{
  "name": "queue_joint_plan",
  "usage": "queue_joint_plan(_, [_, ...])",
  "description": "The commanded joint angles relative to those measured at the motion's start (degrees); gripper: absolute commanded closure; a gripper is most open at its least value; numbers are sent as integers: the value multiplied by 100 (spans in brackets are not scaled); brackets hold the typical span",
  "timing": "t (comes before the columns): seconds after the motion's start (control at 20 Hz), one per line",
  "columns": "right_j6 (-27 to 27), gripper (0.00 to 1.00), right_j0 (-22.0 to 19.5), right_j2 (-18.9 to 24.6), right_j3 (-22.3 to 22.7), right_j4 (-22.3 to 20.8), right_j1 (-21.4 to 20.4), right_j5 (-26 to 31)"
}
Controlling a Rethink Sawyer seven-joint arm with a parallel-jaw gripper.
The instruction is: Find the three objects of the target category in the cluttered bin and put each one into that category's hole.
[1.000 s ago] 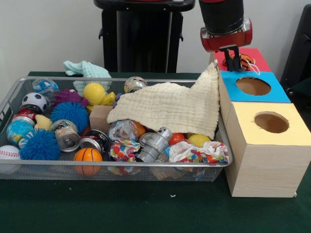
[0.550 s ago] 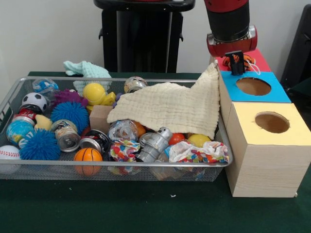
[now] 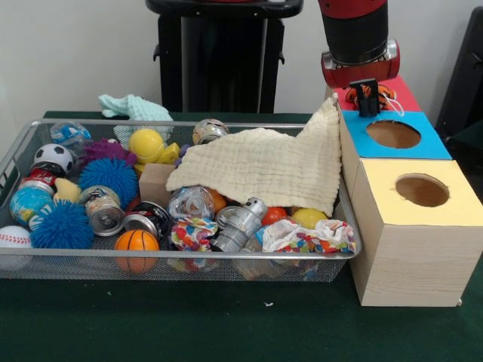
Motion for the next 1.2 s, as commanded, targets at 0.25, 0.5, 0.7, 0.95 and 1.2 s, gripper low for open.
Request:
queue_joint_plan(0.25, [880, 100, -65, -223, -304, -89, 359, 243])
queue_joint_plan(0.5, [869, 100, -99, -200, -190, -81, 193, 349])
queue_joint_plan(0.7, [871, 100, -111, -197, -130, -72, 67, 507])
queue_joint_plan(0.95, [893, 100, -90, -270, -107, -94, -198, 1015])
queue_joint_plan(1.2, [888, 100, -85, -301, -98, -78, -391, 1237])
